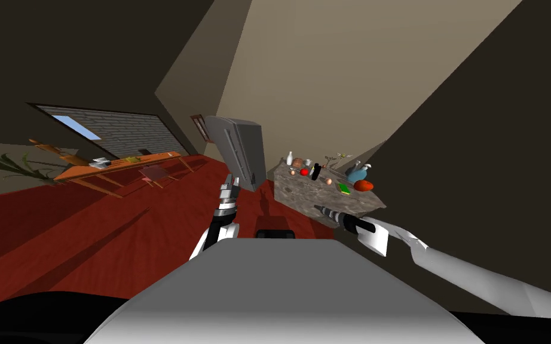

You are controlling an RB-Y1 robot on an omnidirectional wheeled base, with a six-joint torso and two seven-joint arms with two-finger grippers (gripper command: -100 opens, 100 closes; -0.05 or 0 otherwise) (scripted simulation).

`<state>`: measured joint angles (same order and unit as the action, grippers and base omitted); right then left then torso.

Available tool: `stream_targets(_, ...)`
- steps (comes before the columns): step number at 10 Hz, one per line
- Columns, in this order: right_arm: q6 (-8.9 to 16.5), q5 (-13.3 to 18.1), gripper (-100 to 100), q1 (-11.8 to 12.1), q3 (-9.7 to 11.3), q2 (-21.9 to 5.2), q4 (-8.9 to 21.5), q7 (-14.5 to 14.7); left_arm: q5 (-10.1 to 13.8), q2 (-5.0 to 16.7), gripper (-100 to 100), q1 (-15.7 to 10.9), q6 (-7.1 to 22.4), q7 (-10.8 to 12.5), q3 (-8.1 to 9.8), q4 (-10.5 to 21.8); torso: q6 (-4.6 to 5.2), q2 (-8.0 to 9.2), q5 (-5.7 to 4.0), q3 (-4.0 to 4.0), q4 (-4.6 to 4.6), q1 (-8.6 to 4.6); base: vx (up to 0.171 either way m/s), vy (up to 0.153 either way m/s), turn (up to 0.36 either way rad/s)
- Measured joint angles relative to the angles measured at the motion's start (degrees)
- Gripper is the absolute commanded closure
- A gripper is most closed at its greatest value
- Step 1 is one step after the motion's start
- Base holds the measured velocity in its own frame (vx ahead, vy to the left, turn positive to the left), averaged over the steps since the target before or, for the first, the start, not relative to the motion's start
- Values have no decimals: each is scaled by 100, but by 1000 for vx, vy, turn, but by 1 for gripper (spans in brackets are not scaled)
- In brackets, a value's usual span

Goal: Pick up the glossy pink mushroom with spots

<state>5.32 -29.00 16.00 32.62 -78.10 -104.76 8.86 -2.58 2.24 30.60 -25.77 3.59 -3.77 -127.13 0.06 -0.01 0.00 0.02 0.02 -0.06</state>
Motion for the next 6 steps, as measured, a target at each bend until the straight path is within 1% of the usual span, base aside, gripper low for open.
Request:
stream_targets(1,70,-59,-100,114,-2,-163,59,-59,0,0,0,-1,0,0,0,0,-2,-1,0,0,0,-3,17,11,100)
stream_targets(2,102,-105,-100,128,31,-302,114,-105,0,0,0,0,0,0,0,0,1,-2,-2,-1,0,-8,31,16,175)
stream_targets(4,202,-291,-100,14,234,-613,279,-226,0,0,0,0,0,0,0,0,1,-9,-2,-5,-2,-10,37,2,137)
stream_targets(5,218,-324,-100,158,214,-776,352,-299,0,0,0,0,0,0,0,0,-1,-11,-3,-6,-2,-14,78,-13,280)
stream_targets(6,206,-446,-100,153,365,-955,538,-386,0,1,0,0,0,0,0,0,-4,-23,-4,-13,-5,-19,73,-17,120)
